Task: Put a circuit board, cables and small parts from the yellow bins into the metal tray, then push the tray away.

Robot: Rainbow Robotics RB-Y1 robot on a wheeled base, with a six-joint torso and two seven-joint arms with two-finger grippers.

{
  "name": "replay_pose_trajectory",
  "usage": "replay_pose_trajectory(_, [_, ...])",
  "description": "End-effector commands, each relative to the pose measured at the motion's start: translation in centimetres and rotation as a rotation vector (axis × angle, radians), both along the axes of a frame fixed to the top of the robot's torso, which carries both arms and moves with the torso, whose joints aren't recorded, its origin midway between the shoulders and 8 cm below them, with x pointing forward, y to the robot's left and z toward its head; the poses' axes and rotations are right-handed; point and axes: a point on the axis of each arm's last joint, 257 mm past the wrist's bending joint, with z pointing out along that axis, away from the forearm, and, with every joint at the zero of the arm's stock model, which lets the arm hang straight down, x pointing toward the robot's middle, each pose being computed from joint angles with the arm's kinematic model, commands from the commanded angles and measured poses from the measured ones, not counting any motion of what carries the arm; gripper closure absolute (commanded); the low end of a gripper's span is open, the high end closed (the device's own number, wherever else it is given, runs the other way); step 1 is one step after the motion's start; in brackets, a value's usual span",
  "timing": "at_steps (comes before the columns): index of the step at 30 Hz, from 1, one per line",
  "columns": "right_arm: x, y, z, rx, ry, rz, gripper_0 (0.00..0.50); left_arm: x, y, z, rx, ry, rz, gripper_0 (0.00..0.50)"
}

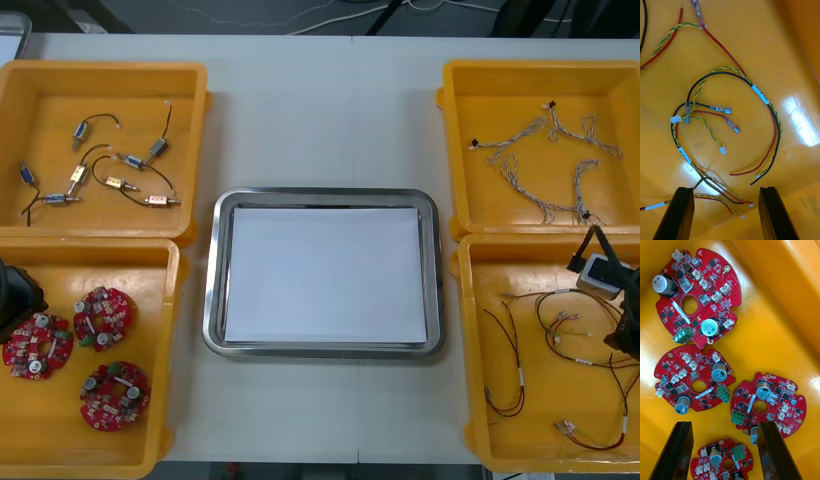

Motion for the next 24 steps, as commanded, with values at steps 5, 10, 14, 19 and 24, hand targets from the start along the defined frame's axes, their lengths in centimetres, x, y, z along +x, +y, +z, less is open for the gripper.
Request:
replay_pose_trajectory(5, [-1.6, 0.7, -2.7, -0.059, 0.022, 0.102, 0.000, -1.5, 1.0, -1.6, -0.067, 0.014, 0.129, 0.000])
replay_pose_trajectory(10, [-2.5, 0.8, -3.8, -0.048, 0.030, 0.108, 0.000, -1.5, 0.6, -2.1, -0.087, 0.014, 0.147, 0.000])
replay_pose_trajectory(14, [-2.8, 0.4, -4.2, -0.056, 0.025, 0.110, 0.000, -1.6, 0.5, -2.5, -0.102, 0.019, 0.161, 0.000])
replay_pose_trajectory(19, [-3.2, 0.1, -4.7, -0.062, 0.025, 0.112, 0.000, -1.4, 0.6, -3.1, -0.117, 0.030, 0.184, 0.000])
replay_pose_trajectory(24, [-3.3, 0.3, -5.2, -0.055, 0.016, 0.112, 0.000, -1.0, 1.2, -3.9, -0.130, 0.036, 0.210, 0.000])
